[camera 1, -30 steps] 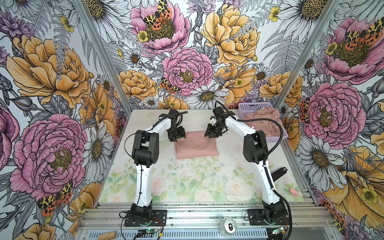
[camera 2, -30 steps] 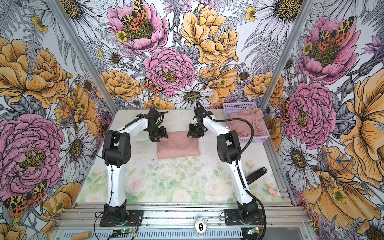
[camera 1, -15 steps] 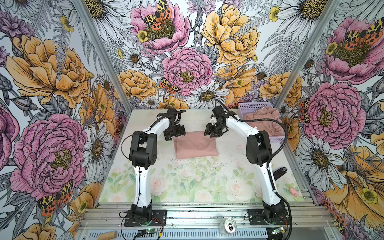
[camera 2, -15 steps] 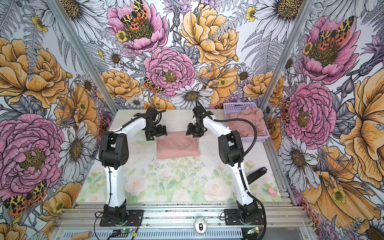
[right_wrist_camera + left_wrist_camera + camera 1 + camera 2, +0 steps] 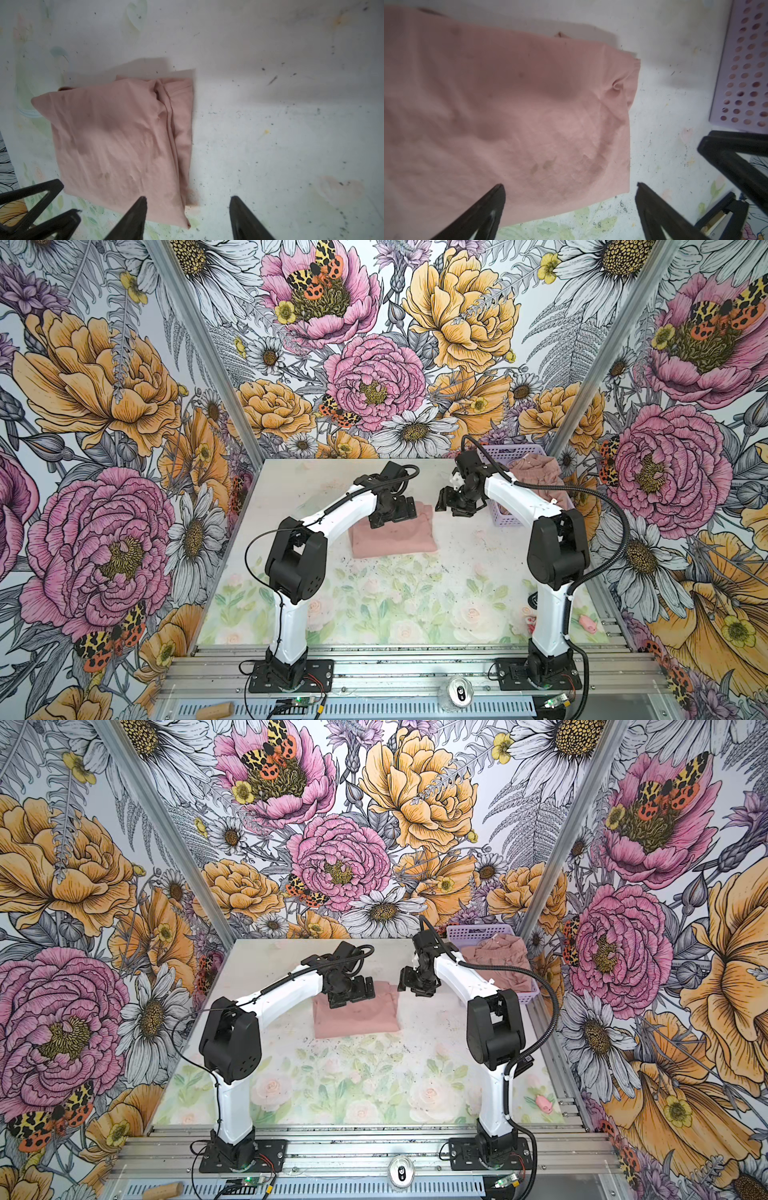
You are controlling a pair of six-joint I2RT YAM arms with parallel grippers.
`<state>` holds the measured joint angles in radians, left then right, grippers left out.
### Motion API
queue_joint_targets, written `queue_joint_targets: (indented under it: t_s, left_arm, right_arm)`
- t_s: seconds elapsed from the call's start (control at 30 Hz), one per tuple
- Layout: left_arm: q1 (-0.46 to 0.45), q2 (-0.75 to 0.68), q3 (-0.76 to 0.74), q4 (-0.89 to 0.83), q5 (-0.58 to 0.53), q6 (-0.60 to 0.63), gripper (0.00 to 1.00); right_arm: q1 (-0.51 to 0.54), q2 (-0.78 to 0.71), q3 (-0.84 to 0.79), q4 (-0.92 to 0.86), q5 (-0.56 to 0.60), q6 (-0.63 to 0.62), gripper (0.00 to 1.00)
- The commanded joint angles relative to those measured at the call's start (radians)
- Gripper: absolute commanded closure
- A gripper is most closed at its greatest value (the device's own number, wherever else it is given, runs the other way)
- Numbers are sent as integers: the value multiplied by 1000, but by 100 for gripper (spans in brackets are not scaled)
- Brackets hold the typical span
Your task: Fold and stack the mixed laundry pile
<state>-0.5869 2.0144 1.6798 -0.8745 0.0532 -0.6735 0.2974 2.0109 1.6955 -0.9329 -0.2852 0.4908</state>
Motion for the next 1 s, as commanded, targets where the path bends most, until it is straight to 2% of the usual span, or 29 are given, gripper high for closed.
queue_joint_targets:
  t_s: [0.0,0.17,0.43,0.6,0.73,0.83,0.97]
  left_arm:
    - [-7,34,-15,4,-70,-62,1]
    - [-10,88,-20,4,-116,-56,1]
    - [-8,159,-52,21,-79,-54,1]
    - [-2,171,-79,20,-67,6,1]
    - [40,152,-140,19,-60,83,1]
    - [103,131,-174,4,-59,166,1]
    - [184,129,-159,-68,-110,277,1]
  right_arm:
    - [-12,-88,-63,39,33,-14,35]
    - [-19,-125,-124,56,31,-11,35]
    - [-20,-129,-124,58,34,-8,35]
    - [-20,-127,-120,59,30,-5,35]
    - [-21,-135,-123,57,31,-4,35]
    - [-20,-142,-128,57,30,-4,35]
    - [-20,-147,-135,58,28,-4,35]
